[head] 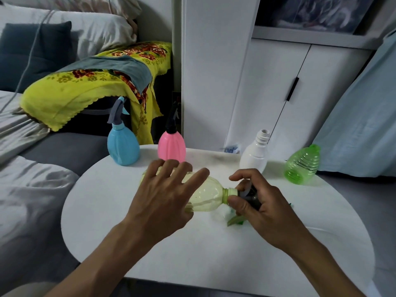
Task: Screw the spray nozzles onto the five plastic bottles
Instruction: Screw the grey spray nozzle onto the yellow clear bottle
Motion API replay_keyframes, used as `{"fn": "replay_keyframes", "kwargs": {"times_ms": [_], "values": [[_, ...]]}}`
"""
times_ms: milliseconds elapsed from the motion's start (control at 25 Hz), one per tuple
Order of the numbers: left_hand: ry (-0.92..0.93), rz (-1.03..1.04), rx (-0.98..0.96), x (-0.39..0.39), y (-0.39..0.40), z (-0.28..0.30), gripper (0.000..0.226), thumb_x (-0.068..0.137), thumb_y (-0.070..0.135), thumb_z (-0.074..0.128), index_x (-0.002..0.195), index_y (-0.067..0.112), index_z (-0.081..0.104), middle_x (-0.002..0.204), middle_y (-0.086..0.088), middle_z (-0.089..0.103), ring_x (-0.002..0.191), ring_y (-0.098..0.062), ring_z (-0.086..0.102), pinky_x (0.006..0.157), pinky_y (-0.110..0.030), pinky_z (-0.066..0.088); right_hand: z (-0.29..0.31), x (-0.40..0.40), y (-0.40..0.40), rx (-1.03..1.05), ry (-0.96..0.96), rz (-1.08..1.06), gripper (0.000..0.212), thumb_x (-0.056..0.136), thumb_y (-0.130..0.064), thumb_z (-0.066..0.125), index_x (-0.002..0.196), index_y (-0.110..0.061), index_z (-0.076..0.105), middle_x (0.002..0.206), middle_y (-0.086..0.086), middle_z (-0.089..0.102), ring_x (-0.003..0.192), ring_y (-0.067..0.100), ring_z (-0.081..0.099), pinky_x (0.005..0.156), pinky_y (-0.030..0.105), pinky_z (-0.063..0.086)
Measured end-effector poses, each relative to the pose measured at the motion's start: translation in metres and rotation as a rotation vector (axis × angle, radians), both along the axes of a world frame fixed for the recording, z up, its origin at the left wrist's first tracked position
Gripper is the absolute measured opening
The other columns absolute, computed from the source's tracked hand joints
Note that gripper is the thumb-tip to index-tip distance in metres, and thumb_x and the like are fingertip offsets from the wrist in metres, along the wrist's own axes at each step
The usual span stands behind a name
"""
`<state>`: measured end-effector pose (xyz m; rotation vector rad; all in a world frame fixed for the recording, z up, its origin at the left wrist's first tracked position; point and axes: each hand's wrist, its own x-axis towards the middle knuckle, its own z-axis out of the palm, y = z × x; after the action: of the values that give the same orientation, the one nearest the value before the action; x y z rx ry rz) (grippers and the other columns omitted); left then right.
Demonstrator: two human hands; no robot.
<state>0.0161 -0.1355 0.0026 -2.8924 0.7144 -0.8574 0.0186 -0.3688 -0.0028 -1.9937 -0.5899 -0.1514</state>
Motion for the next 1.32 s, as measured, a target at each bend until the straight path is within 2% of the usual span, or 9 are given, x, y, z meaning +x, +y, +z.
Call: {"fn": "replay_keyframes", "kwargs": {"times_ms": [160, 320, 480, 640, 760, 920, 1000, 1120, 1320], "values": [[0.029, 0.018, 0.004, 0.0, 0.001, -0.003, 0.084, 0.047, 0.03, 0.087, 0.124, 0.021, 0.055, 0.108, -0.01, 0.067, 0.092, -0.035, 0.062, 0.082, -0.048, 0.048, -0.002, -0.001, 0.006, 0.03, 0.017, 0.031, 0.042, 0.082, -0.031, 0.071, 0.116, -0.046, 0.05, 0.101, -0.015, 0.06, 0.074, 0.007, 0.064, 0.061, 0.018, 0.053], [0.014, 0.011, 0.002, 0.001, -0.001, -0.005, 0.084, 0.048, 0.031, 0.087, 0.125, 0.021, 0.054, 0.109, -0.01, 0.067, 0.094, -0.036, 0.061, 0.084, -0.048, 0.047, -0.001, 0.002, 0.004, 0.004, 0.038, -0.033, 0.028, 0.084, -0.053, 0.062, 0.109, -0.046, 0.052, 0.085, -0.005, 0.063, 0.068, 0.011, 0.064, 0.062, 0.034, 0.055], [0.021, 0.022, 0.001, 0.002, -0.002, -0.006, 0.084, 0.049, 0.031, 0.087, 0.125, 0.022, 0.053, 0.11, -0.01, 0.066, 0.095, -0.036, 0.061, 0.084, -0.048, 0.046, -0.002, 0.001, 0.006, -0.014, 0.023, -0.013, 0.043, 0.079, -0.045, 0.068, 0.116, -0.048, 0.048, 0.102, -0.013, 0.06, 0.076, 0.011, 0.064, 0.064, 0.021, 0.054], [0.023, 0.013, 0.006, 0.002, -0.004, -0.007, 0.083, 0.05, 0.032, 0.086, 0.125, 0.022, 0.053, 0.111, -0.01, 0.066, 0.095, -0.036, 0.06, 0.084, -0.048, 0.045, 0.0, 0.002, 0.002, -0.049, 0.028, -0.036, 0.03, 0.085, -0.056, 0.059, 0.112, -0.045, 0.05, 0.086, -0.009, 0.064, 0.066, 0.009, 0.062, 0.059, 0.026, 0.051], [0.024, 0.015, -0.003, 0.002, -0.005, -0.006, 0.083, 0.049, 0.031, 0.087, 0.124, 0.021, 0.054, 0.11, -0.01, 0.066, 0.094, -0.036, 0.061, 0.083, -0.047, 0.046, 0.0, 0.0, 0.003, -0.078, 0.027, -0.038, 0.041, 0.077, -0.052, 0.067, 0.113, -0.047, 0.049, 0.098, -0.016, 0.06, 0.071, 0.009, 0.062, 0.062, 0.024, 0.054], [0.014, 0.005, -0.015, 0.001, -0.005, -0.004, 0.081, 0.049, 0.031, 0.087, 0.124, 0.021, 0.056, 0.11, -0.01, 0.066, 0.094, -0.036, 0.061, 0.083, -0.047, 0.046, 0.002, 0.0, 0.001, -0.096, 0.022, -0.069, 0.035, 0.079, -0.056, 0.064, 0.11, -0.043, 0.051, 0.084, -0.009, 0.062, 0.067, 0.012, 0.06, 0.061, 0.032, 0.053], [0.007, -0.001, -0.023, 0.0, -0.006, -0.004, 0.081, 0.049, 0.03, 0.087, 0.123, 0.021, 0.057, 0.109, -0.01, 0.067, 0.094, -0.036, 0.062, 0.082, -0.047, 0.047, 0.002, -0.001, 0.001, -0.079, 0.033, -0.072, 0.038, 0.078, -0.055, 0.066, 0.11, -0.042, 0.051, 0.089, -0.011, 0.064, 0.073, 0.013, 0.063, 0.064, 0.034, 0.056], [0.021, -0.028, -0.057, 0.002, -0.006, -0.005, 0.082, 0.048, 0.031, 0.087, 0.123, 0.021, 0.056, 0.108, -0.009, 0.067, 0.093, -0.035, 0.062, 0.082, -0.045, 0.047, 0.005, -0.004, 0.002, -0.096, 0.002, -0.075, 0.038, 0.076, -0.052, 0.068, 0.109, -0.042, 0.051, 0.096, -0.015, 0.061, 0.081, 0.012, 0.062, 0.065, 0.028, 0.055], [0.069, -0.047, -0.113, 0.002, -0.012, -0.013, 0.08, 0.053, 0.032, 0.082, 0.127, 0.018, 0.054, 0.116, -0.009, 0.064, 0.102, -0.033, 0.06, 0.088, -0.045, 0.048, 0.012, -0.007, 0.004, -0.025, 0.057, -0.143, 0.027, 0.076, -0.042, 0.074, 0.092, -0.027, 0.058, 0.078, -0.009, 0.062, 0.065, 0.006, 0.057, 0.057, 0.024, 0.05]]}}
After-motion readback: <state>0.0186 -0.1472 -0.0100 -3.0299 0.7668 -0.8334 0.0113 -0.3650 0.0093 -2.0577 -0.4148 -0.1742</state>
